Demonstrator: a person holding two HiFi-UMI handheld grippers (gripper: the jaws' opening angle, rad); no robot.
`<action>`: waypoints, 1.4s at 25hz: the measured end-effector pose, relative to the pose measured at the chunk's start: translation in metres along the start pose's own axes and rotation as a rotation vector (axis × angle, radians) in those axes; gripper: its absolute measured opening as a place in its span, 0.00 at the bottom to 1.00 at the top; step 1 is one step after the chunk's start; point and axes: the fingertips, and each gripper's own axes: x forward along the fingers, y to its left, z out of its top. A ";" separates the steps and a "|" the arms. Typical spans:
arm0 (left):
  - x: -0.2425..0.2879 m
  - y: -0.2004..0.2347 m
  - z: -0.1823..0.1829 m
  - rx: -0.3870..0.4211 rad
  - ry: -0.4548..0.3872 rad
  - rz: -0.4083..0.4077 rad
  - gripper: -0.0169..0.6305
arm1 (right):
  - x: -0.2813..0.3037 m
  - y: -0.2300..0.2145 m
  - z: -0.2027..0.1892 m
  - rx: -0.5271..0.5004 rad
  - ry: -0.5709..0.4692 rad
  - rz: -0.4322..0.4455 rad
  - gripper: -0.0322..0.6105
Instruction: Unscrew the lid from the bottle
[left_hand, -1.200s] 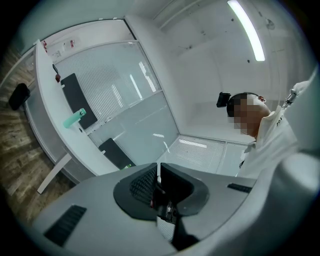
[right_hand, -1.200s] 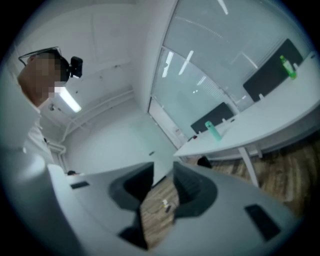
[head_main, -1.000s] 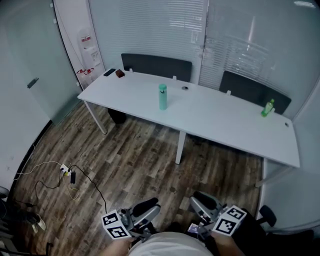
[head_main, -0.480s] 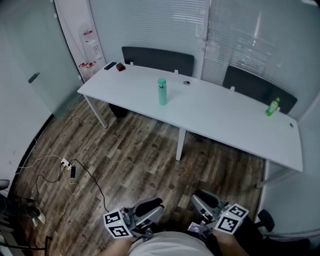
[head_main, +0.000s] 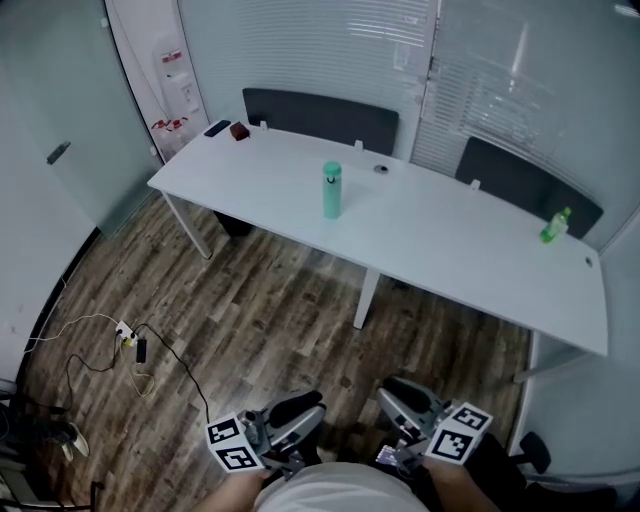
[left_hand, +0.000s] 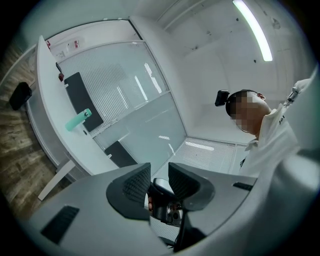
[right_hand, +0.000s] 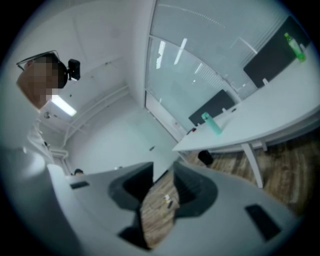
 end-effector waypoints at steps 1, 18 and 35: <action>0.001 0.009 0.009 0.000 0.006 -0.004 0.21 | 0.013 -0.003 0.004 0.002 -0.003 -0.005 0.24; 0.001 0.148 0.159 -0.008 0.104 -0.051 0.21 | 0.211 -0.033 0.076 -0.020 -0.045 -0.067 0.24; 0.066 0.237 0.199 0.005 0.068 0.033 0.21 | 0.277 -0.124 0.143 -0.043 0.018 -0.042 0.24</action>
